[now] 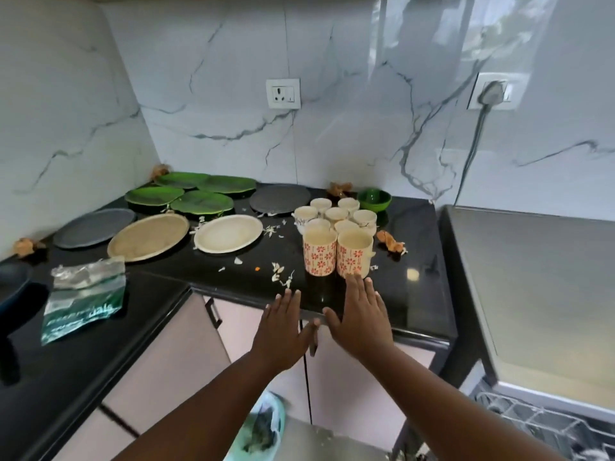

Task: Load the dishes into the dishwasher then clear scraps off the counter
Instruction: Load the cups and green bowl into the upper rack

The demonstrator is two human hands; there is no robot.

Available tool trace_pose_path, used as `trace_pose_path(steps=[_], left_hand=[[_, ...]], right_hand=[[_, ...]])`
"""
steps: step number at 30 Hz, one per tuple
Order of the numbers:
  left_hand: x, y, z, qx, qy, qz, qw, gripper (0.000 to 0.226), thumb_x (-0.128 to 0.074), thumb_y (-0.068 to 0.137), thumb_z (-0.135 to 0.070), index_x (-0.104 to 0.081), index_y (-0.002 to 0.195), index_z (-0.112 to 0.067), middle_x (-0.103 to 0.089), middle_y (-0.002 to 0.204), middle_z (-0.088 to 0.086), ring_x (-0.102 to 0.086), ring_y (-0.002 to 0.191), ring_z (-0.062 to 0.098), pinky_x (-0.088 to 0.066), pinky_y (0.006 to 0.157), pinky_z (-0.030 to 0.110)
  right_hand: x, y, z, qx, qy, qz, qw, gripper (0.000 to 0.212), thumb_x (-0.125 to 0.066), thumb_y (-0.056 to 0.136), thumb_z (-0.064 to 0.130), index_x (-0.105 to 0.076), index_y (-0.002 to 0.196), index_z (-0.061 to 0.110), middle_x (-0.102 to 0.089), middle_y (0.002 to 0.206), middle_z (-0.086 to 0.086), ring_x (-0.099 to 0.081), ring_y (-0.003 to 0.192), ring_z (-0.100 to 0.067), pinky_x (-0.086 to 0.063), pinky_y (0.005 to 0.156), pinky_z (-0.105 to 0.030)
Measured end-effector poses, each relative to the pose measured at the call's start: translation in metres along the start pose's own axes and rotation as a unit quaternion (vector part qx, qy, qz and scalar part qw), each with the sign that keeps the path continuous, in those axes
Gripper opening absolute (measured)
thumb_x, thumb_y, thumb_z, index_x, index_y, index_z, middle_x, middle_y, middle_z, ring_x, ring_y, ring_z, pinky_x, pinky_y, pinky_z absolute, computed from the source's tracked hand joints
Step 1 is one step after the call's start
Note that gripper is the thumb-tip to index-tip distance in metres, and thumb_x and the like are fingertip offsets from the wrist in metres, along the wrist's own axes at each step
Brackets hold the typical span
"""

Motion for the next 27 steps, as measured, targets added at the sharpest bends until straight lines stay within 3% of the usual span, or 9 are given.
trace_pose_path(steps=[2, 9, 16, 22, 27], left_hand=[[0.006, 0.03, -0.008, 0.0, -0.034, -0.023, 0.999, 0.079, -0.036, 0.095, -0.058, -0.005, 0.153, -0.015, -0.006, 0.161, 0.007, -0.002, 0.148, 0.021, -0.005, 0.12, 0.039], [0.015, 0.109, -0.011, 0.042, -0.172, -0.058, 0.982, 0.101, -0.065, 0.084, -0.047, 0.0, 0.153, -0.012, -0.012, 0.16, 0.009, -0.015, 0.146, 0.024, -0.018, 0.118, 0.04], [0.008, 0.162, 0.004, 0.016, -0.275, -0.057, 0.96, 0.096, -0.08, 0.069, -0.039, -0.024, 0.145, -0.019, -0.041, 0.146, 0.002, -0.042, 0.132, 0.022, -0.04, 0.106, 0.044], [0.002, 0.185, 0.019, -0.032, -0.335, -0.017, 0.942, 0.1, -0.086, 0.061, -0.035, -0.029, 0.143, -0.024, -0.046, 0.14, -0.006, -0.046, 0.127, 0.015, -0.04, 0.102, 0.031], [0.002, 0.192, 0.023, -0.015, -0.362, 0.004, 0.932, 0.099, -0.091, 0.055, -0.034, -0.035, 0.136, -0.022, -0.054, 0.131, -0.002, -0.054, 0.12, 0.021, -0.047, 0.095, 0.039]], right_hand=[[0.009, 0.026, -0.006, -0.032, 0.027, -0.017, 0.999, 0.088, -0.048, 0.091, 0.053, 0.004, 0.152, 0.018, 0.0, 0.162, -0.006, -0.001, 0.149, -0.025, -0.009, 0.119, -0.041], [0.016, 0.083, -0.03, -0.148, 0.201, -0.061, 0.966, 0.104, -0.072, 0.08, 0.041, 0.003, 0.151, 0.027, -0.015, 0.159, -0.004, -0.022, 0.145, -0.024, -0.03, 0.112, -0.046], [0.003, 0.113, -0.041, -0.185, 0.286, -0.023, 0.94, 0.111, -0.079, 0.07, 0.044, -0.002, 0.148, 0.032, -0.041, 0.146, -0.003, -0.045, 0.131, -0.027, -0.042, 0.103, -0.052], [-0.011, 0.124, -0.033, -0.185, 0.303, -0.072, 0.932, 0.106, -0.074, 0.057, 0.061, -0.014, 0.141, 0.038, -0.042, 0.142, 0.008, -0.046, 0.128, -0.017, -0.045, 0.102, -0.045], [-0.018, 0.125, -0.029, -0.206, 0.307, -0.124, 0.921, 0.104, -0.081, 0.055, 0.06, -0.022, 0.139, 0.038, -0.047, 0.132, 0.018, -0.052, 0.12, -0.01, -0.048, 0.098, -0.037]])
Point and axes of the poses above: each hand's wrist, its own y-axis towards the middle knuckle, its own x-axis out of the back of the hand, z = x × y, the point moved 1 cm from there along y, towards the middle knuckle
